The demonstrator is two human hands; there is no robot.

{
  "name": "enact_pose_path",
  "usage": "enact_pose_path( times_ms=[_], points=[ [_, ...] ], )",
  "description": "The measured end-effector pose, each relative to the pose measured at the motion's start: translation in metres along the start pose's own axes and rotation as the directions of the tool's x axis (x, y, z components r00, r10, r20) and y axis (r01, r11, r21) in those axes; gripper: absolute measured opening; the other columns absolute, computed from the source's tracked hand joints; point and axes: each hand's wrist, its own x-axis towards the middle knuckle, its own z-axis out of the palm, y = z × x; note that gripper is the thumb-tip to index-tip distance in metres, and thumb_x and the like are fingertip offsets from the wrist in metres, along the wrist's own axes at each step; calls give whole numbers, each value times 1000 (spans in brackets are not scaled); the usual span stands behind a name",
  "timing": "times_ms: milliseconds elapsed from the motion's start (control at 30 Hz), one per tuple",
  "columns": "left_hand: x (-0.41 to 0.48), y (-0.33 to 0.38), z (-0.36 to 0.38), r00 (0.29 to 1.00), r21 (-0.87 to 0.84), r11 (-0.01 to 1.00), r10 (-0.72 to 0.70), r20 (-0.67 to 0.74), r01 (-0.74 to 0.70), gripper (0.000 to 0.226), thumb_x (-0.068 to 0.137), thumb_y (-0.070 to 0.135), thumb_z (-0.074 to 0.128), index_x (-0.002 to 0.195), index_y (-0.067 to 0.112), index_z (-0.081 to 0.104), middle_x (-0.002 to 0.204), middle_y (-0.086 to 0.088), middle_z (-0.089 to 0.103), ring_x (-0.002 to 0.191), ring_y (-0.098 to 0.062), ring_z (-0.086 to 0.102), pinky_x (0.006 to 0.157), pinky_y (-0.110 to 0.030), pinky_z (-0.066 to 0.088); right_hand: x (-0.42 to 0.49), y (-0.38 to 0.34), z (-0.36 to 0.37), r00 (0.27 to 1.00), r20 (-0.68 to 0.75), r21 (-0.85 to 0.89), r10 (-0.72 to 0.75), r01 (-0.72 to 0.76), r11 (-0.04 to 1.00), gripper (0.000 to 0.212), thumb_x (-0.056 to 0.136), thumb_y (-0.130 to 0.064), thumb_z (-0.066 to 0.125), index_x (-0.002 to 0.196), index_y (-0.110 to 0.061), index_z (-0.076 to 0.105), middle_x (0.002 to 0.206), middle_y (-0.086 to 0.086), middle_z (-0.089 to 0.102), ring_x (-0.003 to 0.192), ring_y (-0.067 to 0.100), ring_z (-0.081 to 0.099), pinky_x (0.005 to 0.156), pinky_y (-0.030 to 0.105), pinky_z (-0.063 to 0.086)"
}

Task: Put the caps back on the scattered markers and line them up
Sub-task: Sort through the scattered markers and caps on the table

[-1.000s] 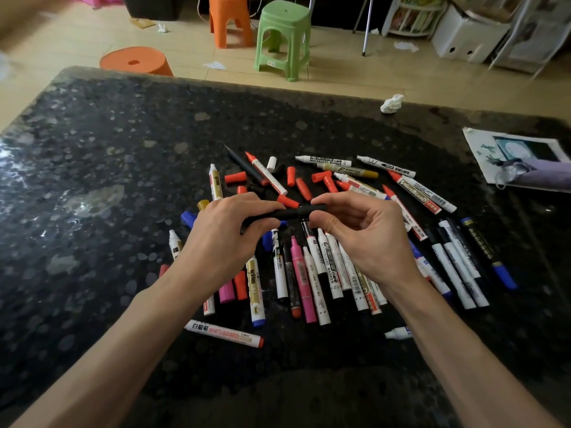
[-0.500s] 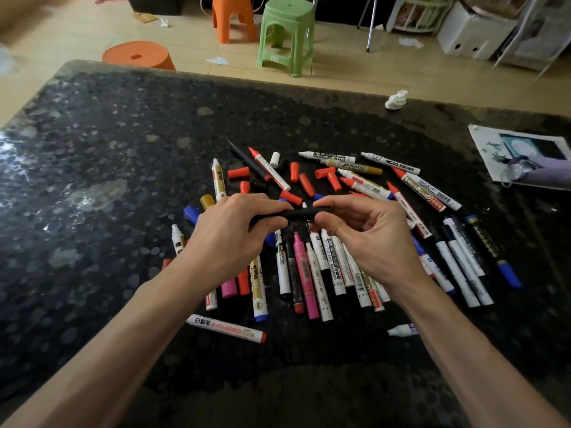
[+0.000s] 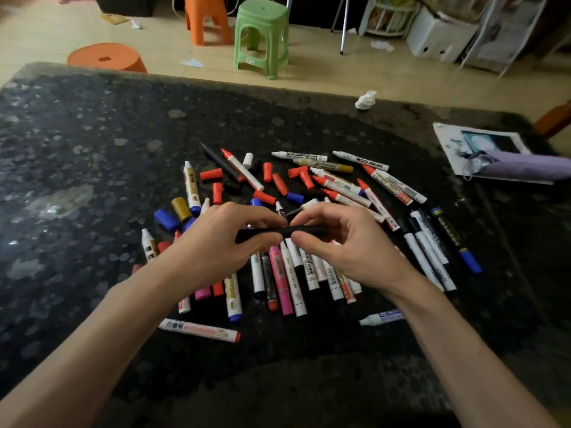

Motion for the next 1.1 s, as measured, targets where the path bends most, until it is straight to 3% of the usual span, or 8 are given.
enact_pose_path(
  times_ms=[200, 333, 467, 600, 700, 833, 933, 1100],
  points=[
    [15, 6, 17, 995, 19, 1000, 12, -101, -11, 45, 87, 49, 66, 130, 38, 65, 105, 23, 67, 93, 4, 64, 69, -17, 43, -28, 18, -36, 945, -257, 305, 203, -120, 945, 12, 89, -9, 79, 99, -17, 80, 87, -4, 77, 83, 5, 71, 77, 20, 54],
    [21, 20, 31, 995, 19, 1000, 26, -93, -25, 38, 91, 45, 64, 129, 39, 66, 99, 26, 66, 94, 5, 62, 71, -17, 47, -45, 44, -84, 735, -555, 500, 390, -81, 862, 3, 92, -15, 78, 94, -17, 80, 78, -1, 70, 73, 9, 62, 72, 25, 50],
    [24, 33, 44, 996, 36, 999, 41, -79, -39, 28, 95, 36, 67, 123, 40, 67, 92, 27, 63, 95, 10, 58, 72, -13, 45, -68, 71, -123, 530, -743, 334, 409, -235, 913, 12, 89, -10, 79, 97, -17, 74, 87, 4, 78, 76, 12, 74, 67, 21, 56],
    [26, 38, 52, 996, 54, 997, 65, -65, -61, 31, 96, 33, 66, 126, 36, 68, 91, 27, 62, 97, 13, 58, 71, -12, 43, -84, 91, -130, 586, -754, -18, 296, -470, 883, 14, 82, -18, 85, 87, -22, 72, 80, -5, 76, 77, 8, 74, 78, 28, 59],
    [27, 38, 53, 996, 69, 996, 64, -54, -61, 31, 96, 33, 66, 127, 36, 68, 92, 28, 62, 98, 14, 58, 73, -14, 44, -85, 92, -122, 644, -731, -211, 227, -529, 822, 15, 81, -24, 84, 84, -22, 70, 77, -10, 72, 72, 1, 68, 70, 23, 55],
    [26, 33, 51, 996, 64, 997, 56, -70, -52, 28, 96, 34, 65, 124, 39, 68, 94, 24, 65, 95, 10, 59, 73, -15, 49, -78, 91, -111, 719, -666, -457, 201, -606, 652, 18, 85, -30, 82, 90, -23, 66, 80, -8, 65, 77, 12, 62, 64, 28, 44],
    [24, 28, 48, 996, 75, 996, 43, -72, -38, 27, 96, 36, 63, 122, 37, 70, 89, 26, 62, 91, 14, 58, 67, -11, 44, -71, 92, -108, 728, -646, -492, 229, -627, 604, 19, 86, -30, 82, 97, -25, 67, 80, -11, 65, 77, 10, 61, 61, 26, 40],
    [20, 19, 39, 995, 86, 995, 52, -86, -44, 29, 94, 41, 60, 122, 41, 69, 95, 25, 65, 92, 5, 62, 75, -27, 54, -64, 96, -105, 724, -659, -533, 202, -639, 555, 13, 91, -34, 77, 100, -27, 71, 92, -7, 68, 92, 16, 63, 68, 29, 43]
  ],
)
